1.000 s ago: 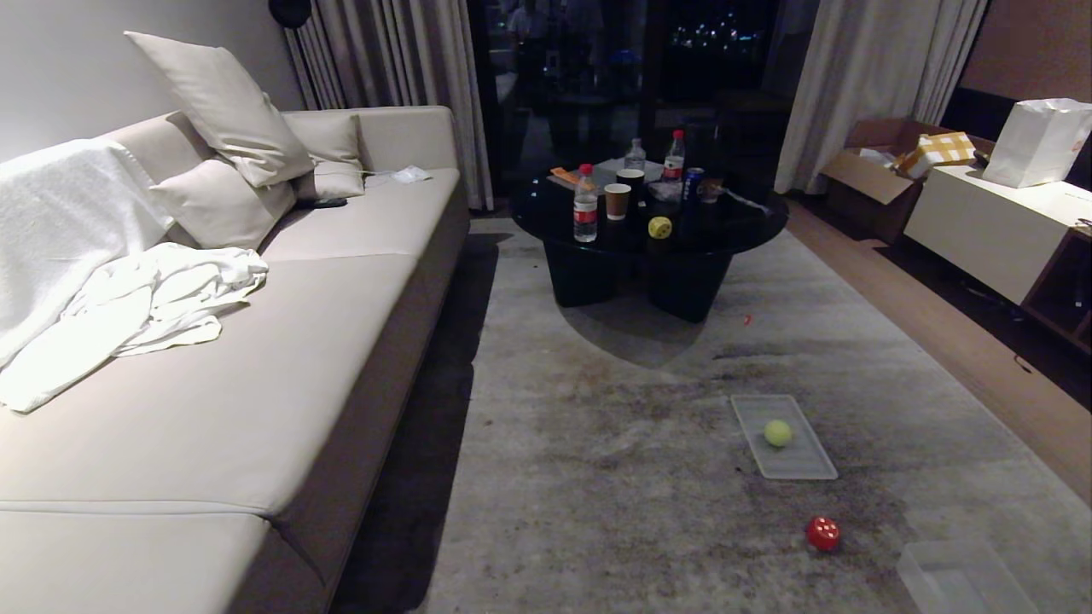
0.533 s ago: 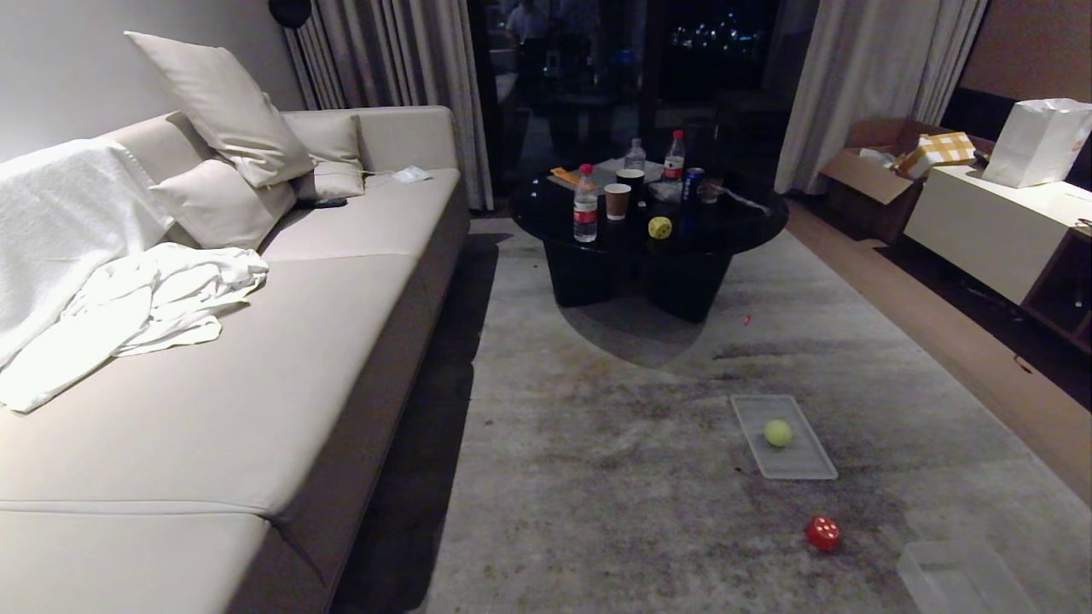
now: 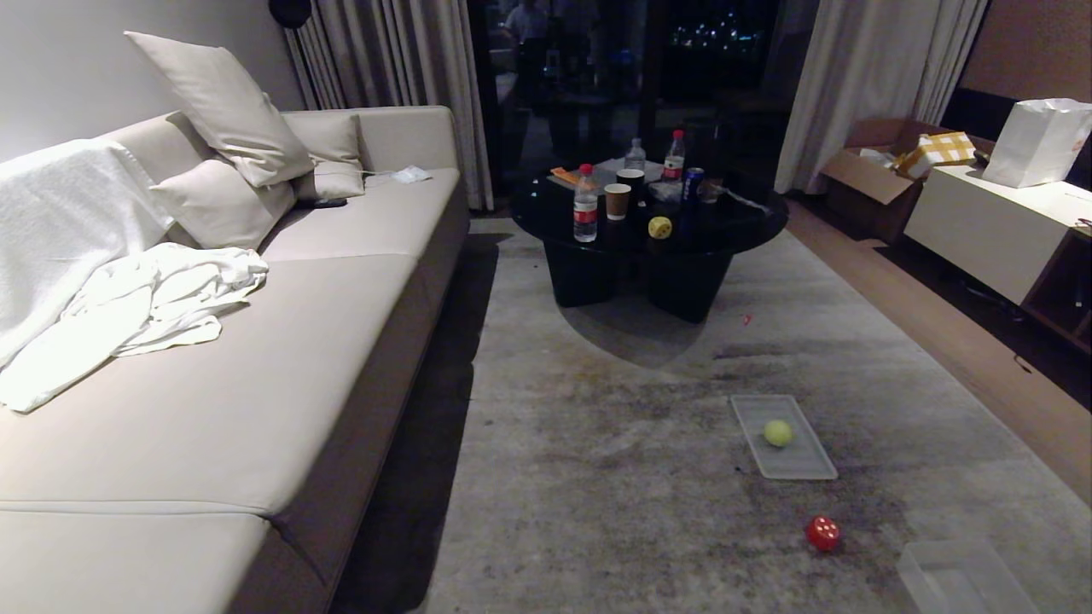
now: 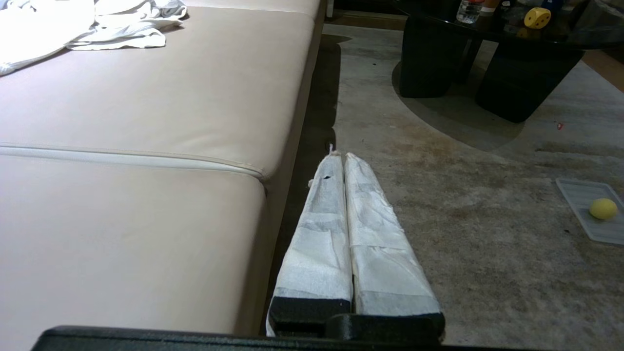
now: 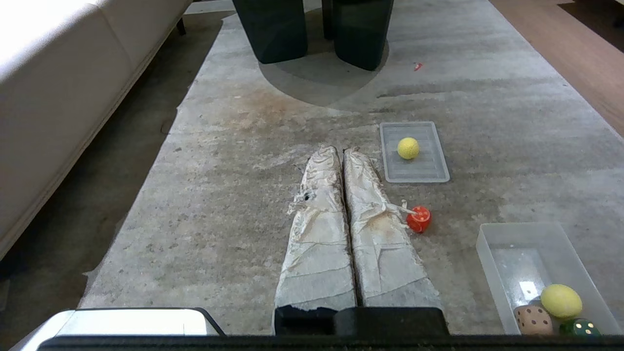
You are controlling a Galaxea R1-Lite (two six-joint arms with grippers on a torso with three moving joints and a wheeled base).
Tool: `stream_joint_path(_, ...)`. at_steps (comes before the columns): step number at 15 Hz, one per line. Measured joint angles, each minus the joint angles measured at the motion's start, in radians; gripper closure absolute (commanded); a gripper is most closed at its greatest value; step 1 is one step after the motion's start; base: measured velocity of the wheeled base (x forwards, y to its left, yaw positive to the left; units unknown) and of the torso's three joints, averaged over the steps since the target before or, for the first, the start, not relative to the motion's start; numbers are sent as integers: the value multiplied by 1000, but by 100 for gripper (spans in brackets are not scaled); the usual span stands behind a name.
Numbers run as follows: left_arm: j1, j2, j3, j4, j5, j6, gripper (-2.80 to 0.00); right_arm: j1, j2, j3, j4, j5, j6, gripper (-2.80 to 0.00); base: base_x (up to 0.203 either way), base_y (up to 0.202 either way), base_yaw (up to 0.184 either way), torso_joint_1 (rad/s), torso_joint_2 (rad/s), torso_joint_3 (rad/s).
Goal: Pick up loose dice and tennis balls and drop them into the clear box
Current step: Find toys out of the box
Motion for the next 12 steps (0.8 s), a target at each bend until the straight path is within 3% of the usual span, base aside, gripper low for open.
stream_joint_path(12,0,0,0,-3,3,-22,0,0,0,0,0,0,0,0,0,0,0,0,0,0)
